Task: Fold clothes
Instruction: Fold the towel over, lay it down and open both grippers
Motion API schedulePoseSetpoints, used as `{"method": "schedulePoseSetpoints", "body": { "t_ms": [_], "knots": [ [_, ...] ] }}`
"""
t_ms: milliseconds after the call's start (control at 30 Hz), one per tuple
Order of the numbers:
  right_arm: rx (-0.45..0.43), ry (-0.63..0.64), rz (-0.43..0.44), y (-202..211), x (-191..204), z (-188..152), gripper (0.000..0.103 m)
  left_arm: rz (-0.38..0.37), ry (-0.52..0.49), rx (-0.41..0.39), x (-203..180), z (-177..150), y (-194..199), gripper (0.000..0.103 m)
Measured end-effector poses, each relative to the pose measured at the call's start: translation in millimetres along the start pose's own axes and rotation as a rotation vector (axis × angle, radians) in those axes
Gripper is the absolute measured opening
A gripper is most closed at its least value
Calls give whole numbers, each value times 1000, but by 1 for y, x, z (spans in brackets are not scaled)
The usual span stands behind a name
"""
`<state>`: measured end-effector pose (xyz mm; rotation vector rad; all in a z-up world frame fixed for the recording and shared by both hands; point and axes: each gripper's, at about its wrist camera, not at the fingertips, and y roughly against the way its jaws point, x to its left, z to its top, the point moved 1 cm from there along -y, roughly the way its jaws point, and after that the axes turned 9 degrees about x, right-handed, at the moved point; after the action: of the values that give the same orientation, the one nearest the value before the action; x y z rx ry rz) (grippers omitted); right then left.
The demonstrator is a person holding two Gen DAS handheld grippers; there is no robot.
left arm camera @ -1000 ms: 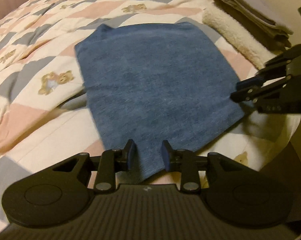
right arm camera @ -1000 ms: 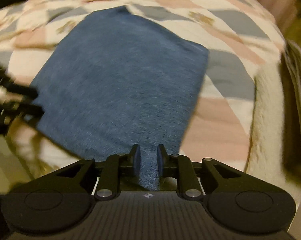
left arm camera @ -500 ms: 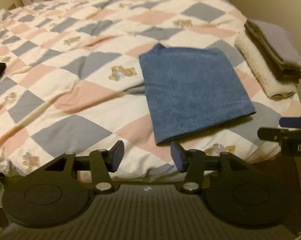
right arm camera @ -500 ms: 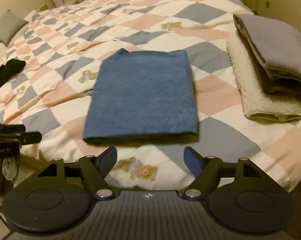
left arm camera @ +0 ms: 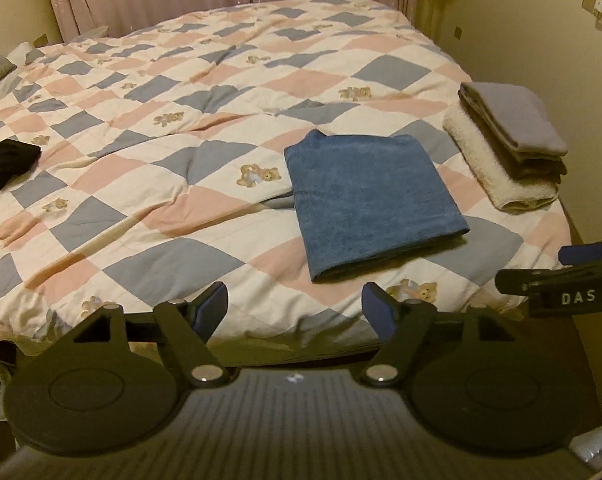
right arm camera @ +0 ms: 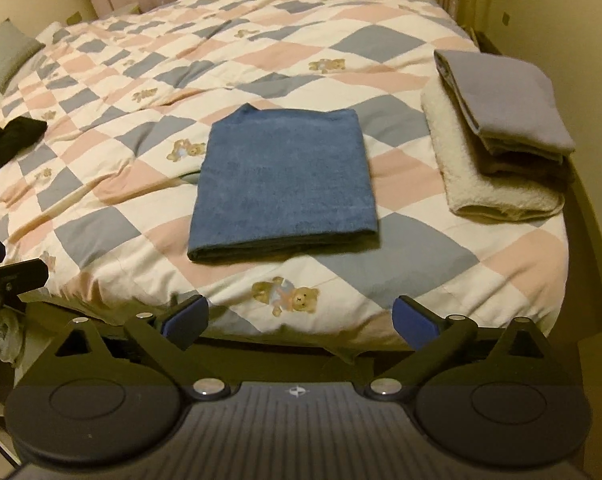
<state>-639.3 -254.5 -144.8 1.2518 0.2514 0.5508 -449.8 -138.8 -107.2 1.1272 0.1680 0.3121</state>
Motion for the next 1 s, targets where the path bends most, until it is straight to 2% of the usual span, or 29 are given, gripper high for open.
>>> {"method": "schedulePoseSetpoints", "body": {
  "t_ms": [333,600,867,1000],
  "knots": [
    [-8,27,-19,10,12,-1,101,-1,13,-9,4,-10,10,74],
    [5,26,-14,7,5,2,101,-3,1,24,-5,-4,0,75],
    [26,28,-16,2,-19,15,101,-37,-1,68,-33,12,-21,76],
    [44,42,29,-10,-40,26,101,-38,32,77,-41,20,-36,80]
  ]
}}
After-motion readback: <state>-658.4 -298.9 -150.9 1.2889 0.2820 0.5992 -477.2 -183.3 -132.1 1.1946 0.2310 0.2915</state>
